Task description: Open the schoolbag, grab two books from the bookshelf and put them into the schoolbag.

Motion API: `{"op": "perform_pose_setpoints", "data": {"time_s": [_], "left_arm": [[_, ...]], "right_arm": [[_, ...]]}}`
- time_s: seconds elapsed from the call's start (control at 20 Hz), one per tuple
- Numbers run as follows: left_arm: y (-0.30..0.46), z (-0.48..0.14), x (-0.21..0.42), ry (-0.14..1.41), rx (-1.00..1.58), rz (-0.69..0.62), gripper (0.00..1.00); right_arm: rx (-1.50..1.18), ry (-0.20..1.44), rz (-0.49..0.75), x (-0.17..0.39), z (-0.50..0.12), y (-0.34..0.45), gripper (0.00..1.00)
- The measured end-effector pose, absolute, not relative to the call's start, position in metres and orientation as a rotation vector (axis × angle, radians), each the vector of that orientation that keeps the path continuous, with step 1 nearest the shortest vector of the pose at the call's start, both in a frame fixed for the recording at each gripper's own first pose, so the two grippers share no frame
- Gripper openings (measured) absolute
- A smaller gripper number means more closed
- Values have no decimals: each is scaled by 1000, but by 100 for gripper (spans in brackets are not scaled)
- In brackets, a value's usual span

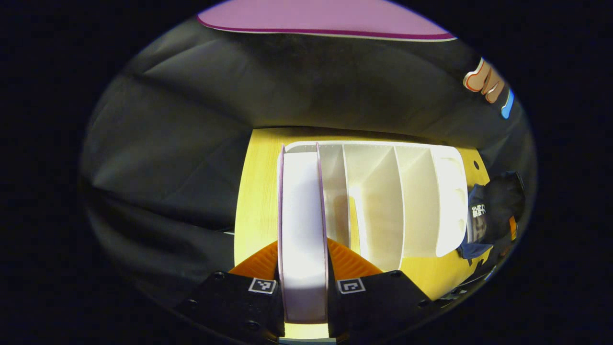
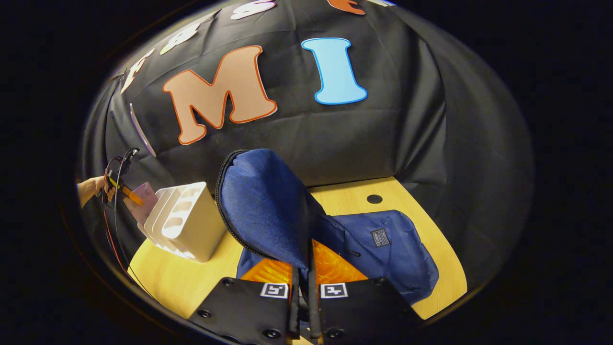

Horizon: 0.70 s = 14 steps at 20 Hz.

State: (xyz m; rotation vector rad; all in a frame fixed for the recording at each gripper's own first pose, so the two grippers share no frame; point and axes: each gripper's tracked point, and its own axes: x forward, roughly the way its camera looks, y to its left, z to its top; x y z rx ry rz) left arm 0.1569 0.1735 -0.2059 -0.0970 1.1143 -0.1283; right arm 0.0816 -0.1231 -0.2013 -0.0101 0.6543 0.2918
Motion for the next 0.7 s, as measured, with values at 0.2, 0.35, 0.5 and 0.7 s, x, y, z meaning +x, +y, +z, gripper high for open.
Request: {"op": "perform_pose_setpoints", "data": {"time_s": [0.2, 0.35, 0.5, 0.7], "left_arm": [[176, -187, 155, 1092, -93, -137, 31], [182, -170, 152, 1065, -87, -134, 31], [184, -148, 151, 1031, -115, -130, 31], [199, -120, 146, 969, -154, -121, 31]], "right_arm": [[-7, 653, 294, 83, -201, -123, 9], [-8, 654, 296, 82, -200, -122, 7], [-10, 654, 297, 83, -200, -122, 7], [-11, 655, 298, 83, -200, -122, 7]]}}
